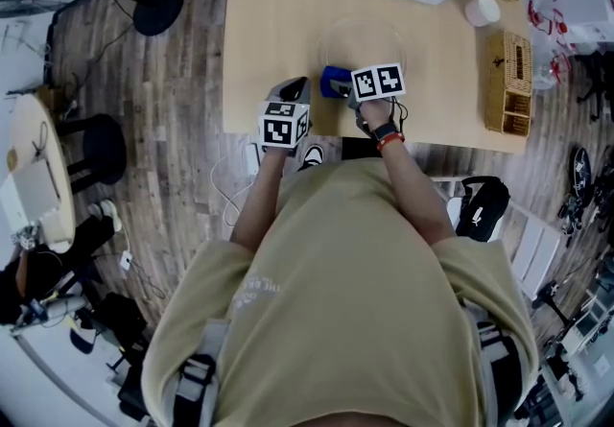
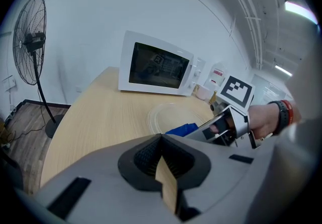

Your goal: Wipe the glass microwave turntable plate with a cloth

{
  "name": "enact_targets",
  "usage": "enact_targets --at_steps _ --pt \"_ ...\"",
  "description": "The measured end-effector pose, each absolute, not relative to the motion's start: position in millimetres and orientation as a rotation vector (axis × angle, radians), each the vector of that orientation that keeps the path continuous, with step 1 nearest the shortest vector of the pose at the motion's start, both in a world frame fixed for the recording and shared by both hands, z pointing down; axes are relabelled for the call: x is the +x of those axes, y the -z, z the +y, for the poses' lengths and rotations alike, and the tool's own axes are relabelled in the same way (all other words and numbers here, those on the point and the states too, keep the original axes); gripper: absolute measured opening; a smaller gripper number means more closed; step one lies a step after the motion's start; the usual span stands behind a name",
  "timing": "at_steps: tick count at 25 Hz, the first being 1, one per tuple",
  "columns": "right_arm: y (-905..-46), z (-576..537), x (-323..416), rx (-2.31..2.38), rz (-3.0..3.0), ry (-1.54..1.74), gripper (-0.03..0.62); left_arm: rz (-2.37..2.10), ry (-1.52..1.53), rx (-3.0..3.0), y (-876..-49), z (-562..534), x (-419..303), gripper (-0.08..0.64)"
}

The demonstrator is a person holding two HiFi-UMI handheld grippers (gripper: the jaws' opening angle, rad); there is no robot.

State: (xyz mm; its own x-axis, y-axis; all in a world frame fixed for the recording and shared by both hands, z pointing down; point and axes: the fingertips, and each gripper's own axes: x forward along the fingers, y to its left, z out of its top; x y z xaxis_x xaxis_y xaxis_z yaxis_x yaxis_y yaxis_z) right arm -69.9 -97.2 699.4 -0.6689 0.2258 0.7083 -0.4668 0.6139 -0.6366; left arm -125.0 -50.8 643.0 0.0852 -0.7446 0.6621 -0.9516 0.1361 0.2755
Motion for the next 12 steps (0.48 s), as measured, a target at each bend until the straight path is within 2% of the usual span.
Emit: enact_targets --at_steps 12 --pt "-698 -106 -53 0.231 -2.035 -1.094 0.140 -1.671 -0.367 1.685 -643 -61 -116 0.018"
